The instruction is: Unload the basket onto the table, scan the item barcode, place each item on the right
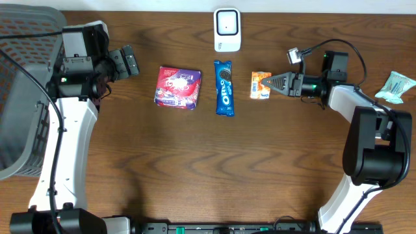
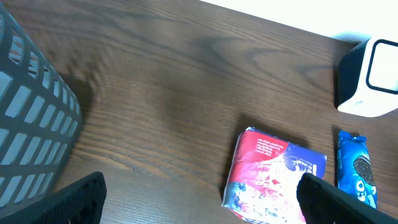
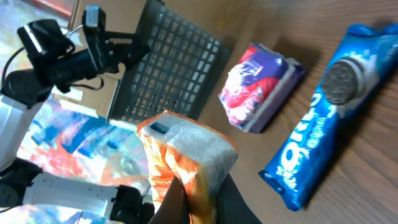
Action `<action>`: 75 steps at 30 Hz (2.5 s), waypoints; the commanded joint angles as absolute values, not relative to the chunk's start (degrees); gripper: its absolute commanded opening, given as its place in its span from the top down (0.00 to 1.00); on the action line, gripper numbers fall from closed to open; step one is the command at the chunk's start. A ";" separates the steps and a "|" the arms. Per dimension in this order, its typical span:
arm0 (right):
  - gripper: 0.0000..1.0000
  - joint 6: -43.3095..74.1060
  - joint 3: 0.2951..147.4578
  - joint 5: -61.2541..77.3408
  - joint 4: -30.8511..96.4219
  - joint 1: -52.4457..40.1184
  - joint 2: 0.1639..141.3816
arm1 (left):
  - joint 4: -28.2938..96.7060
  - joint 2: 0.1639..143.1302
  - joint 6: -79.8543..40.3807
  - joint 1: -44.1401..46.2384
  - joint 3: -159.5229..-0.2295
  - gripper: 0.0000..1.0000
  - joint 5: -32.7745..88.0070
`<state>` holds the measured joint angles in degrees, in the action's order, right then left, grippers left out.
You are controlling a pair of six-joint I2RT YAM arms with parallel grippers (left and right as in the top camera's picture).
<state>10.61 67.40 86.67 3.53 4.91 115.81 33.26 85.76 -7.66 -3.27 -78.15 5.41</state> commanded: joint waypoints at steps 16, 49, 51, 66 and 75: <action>0.99 25.41 73.43 18.65 11.92 -10.72 110.89 | 33.43 86.17 -7.51 -3.36 -78.00 0.02 4.86; 0.99 -5.04 128.42 -23.00 15.27 -25.06 139.98 | 33.43 86.17 -7.51 -3.36 -78.00 0.02 4.86; 0.99 -6.11 130.32 -23.05 16.86 -24.95 141.53 | 33.43 86.17 -7.51 -3.36 -78.00 0.02 4.86; 0.99 -2.92 133.05 -40.71 22.90 -21.32 139.09 | 33.43 86.17 -7.51 -3.36 -78.00 0.02 4.86; 0.99 7.22 133.16 -43.22 47.77 -7.79 137.25 | 33.43 86.17 -7.51 -3.36 -78.00 0.02 4.86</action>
